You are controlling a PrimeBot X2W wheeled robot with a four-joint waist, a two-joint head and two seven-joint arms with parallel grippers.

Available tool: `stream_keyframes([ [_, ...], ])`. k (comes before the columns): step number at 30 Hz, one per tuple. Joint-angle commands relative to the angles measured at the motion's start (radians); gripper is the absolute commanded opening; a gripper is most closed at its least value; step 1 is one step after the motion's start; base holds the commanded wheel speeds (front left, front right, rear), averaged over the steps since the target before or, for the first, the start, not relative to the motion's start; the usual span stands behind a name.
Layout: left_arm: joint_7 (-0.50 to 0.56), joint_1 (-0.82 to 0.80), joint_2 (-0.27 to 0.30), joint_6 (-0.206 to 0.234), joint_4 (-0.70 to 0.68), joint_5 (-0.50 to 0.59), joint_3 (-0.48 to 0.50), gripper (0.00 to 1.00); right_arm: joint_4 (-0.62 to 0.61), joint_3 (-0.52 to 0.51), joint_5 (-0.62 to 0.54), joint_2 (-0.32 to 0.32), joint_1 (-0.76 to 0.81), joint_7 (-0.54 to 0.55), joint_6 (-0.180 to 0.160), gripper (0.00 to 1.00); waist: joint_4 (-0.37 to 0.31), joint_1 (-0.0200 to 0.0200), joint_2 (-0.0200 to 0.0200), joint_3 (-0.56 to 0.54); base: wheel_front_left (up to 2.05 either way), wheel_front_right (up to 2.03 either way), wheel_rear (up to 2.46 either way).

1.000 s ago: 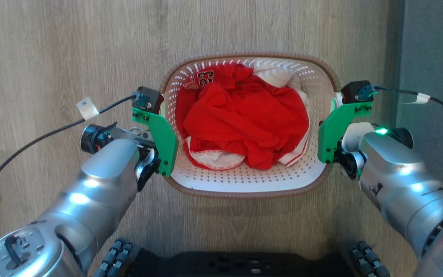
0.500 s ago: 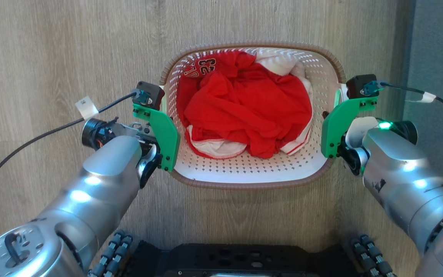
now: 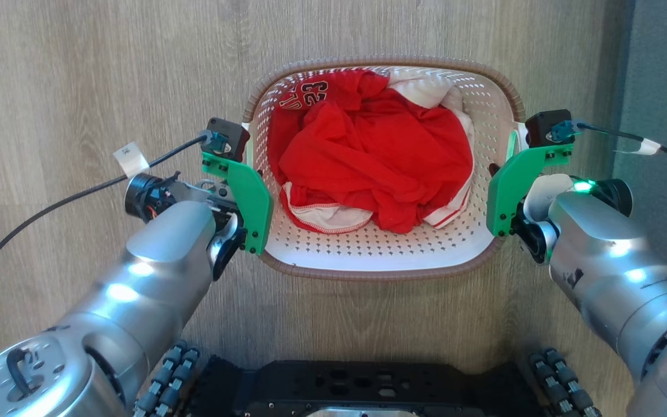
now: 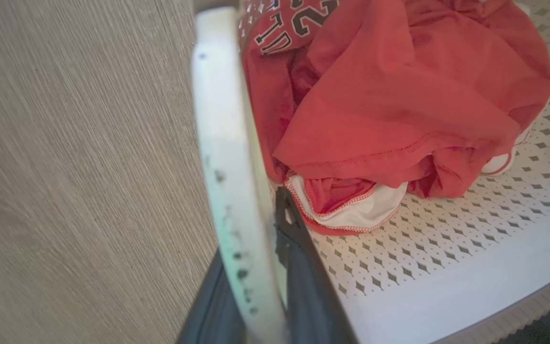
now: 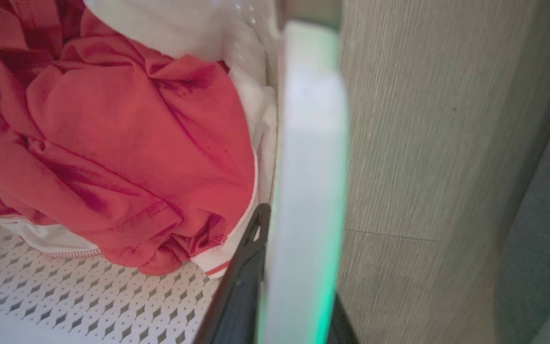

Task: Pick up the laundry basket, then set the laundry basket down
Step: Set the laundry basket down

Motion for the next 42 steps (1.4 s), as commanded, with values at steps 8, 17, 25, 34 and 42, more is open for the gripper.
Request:
stream_keyframes([
  [8,-0.023,-0.019,-0.012,-0.002,-0.034,0.019,0.003,0.0,-0.003,0.008,-0.01,0.006,0.028,-0.011,0.007,0.0,0.006,0.0,-0.0001,0.015,0.0,0.0,0.0],
  [17,-0.032,-0.014,-0.012,0.042,-0.02,0.008,0.003,1.0,-0.002,-0.007,-0.021,-0.026,0.033,-0.023,0.007,1.0,0.015,0.0,-0.0001,0.019,0.0,0.0,0.0],
  [25,-0.028,-0.006,-0.012,0.053,-0.001,0.011,0.003,1.0,-0.002,-0.024,-0.032,-0.034,0.033,-0.033,0.007,1.0,0.017,0.0,-0.0001,0.018,0.0,0.0,0.0],
  [34,-0.029,-0.01,-0.012,0.058,-0.008,0.008,0.003,1.0,-0.002,-0.038,-0.047,-0.019,0.032,-0.04,0.007,1.0,0.014,0.0,-0.0001,0.016,0.0,0.0,0.0],
  [42,-0.041,-0.015,-0.012,0.066,0.003,0.014,0.003,1.0,-0.002,-0.049,-0.062,-0.012,0.032,-0.055,0.007,1.0,0.008,0.0,-0.0001,0.0,0.0,0.0,0.0],
])
